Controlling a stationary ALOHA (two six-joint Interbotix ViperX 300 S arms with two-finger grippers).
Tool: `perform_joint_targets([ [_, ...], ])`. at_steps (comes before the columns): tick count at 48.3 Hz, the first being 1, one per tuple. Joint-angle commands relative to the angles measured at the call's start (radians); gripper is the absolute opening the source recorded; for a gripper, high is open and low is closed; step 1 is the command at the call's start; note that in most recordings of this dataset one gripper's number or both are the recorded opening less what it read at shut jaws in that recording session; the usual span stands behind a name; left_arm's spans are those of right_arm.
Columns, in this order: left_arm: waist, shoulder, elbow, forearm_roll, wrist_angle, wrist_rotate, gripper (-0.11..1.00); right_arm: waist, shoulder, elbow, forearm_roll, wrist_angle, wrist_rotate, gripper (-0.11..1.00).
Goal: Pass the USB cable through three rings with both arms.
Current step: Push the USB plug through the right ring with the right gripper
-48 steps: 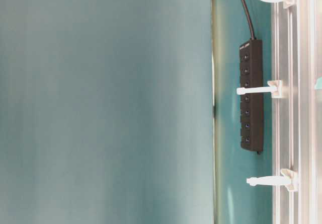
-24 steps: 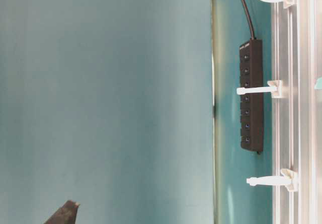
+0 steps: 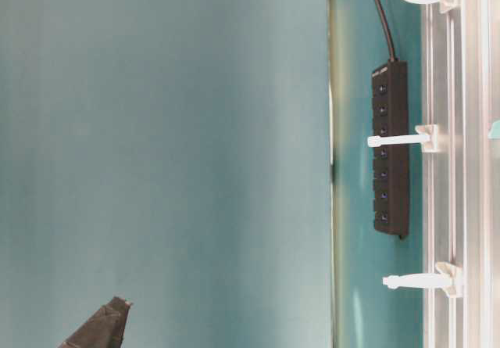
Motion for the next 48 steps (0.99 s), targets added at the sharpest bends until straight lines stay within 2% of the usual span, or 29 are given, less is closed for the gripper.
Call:
perform_joint_targets([
  [1,0.003,-0.002,-0.031,0.002,-0.009,0.000,0.60,0.003,0.006,-0.026,-0.009,-0.011,0.002,-0.09],
  [16,0.003,-0.002,-0.031,0.002,-0.009,-0.002,0.60,0.008,0.034,-0.061,-0.009,-0.014,0.002,-0.09],
  [48,0.003,0.009,-0.037,0.002,-0.008,-0.002,0.60,0.038,0.051,-0.069,-0.011,-0.043,0.006,-0.09],
])
